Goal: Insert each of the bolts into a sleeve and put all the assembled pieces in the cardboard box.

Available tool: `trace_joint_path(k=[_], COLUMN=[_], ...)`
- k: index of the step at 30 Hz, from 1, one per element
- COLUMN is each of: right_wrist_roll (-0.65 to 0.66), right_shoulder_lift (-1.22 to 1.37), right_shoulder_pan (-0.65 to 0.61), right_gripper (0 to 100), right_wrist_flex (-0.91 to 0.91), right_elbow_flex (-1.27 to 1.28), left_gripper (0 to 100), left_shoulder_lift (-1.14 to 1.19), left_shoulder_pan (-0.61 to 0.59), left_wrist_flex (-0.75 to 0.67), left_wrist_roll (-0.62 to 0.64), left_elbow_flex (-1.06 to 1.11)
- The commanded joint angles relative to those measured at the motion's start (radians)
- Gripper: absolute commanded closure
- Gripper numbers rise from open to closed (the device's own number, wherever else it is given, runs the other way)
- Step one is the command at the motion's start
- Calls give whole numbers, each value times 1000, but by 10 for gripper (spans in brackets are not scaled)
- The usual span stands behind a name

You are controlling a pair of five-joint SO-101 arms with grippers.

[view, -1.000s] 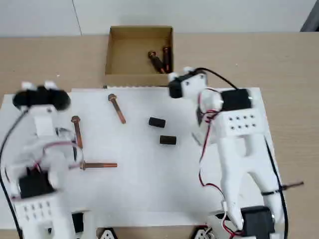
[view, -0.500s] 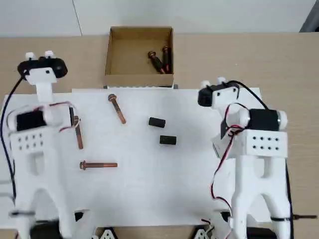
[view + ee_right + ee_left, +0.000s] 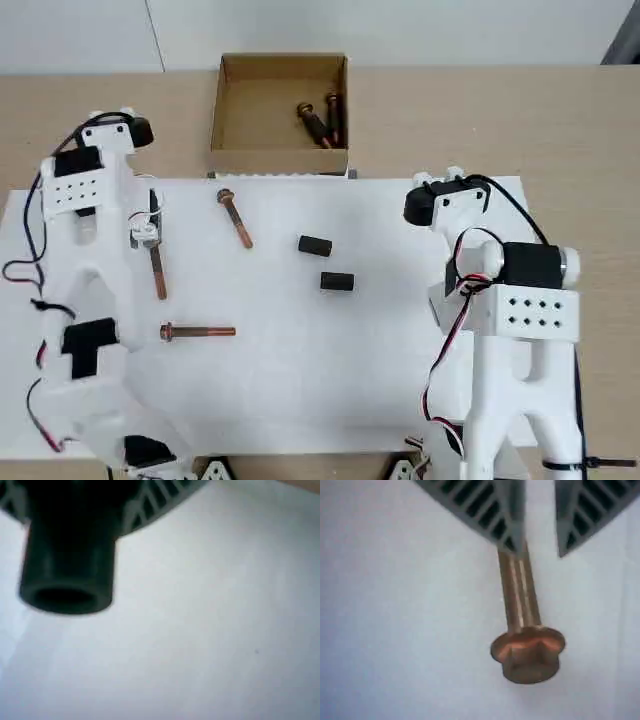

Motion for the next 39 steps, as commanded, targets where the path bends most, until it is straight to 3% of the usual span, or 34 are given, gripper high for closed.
trace_joint_path(k=[1, 32, 39], right_wrist_roll=[-12, -6, -6], right_shoulder_lift=[-35, -33, -36], right_shoulder_pan=[8, 5, 4], right_gripper=[995, 995, 995], right_wrist_flex=[-16, -13, -13], right_elbow_flex=[-6, -6, -17], left_gripper=[911, 914, 995], left_shoulder_lift=[11, 236, 233], left_shoulder_pan=[5, -3, 5], left_wrist_flex=[21, -135, -140], left_wrist_roll=[-2, -26, -20], left_elbow_flex=[-73, -70, -67])
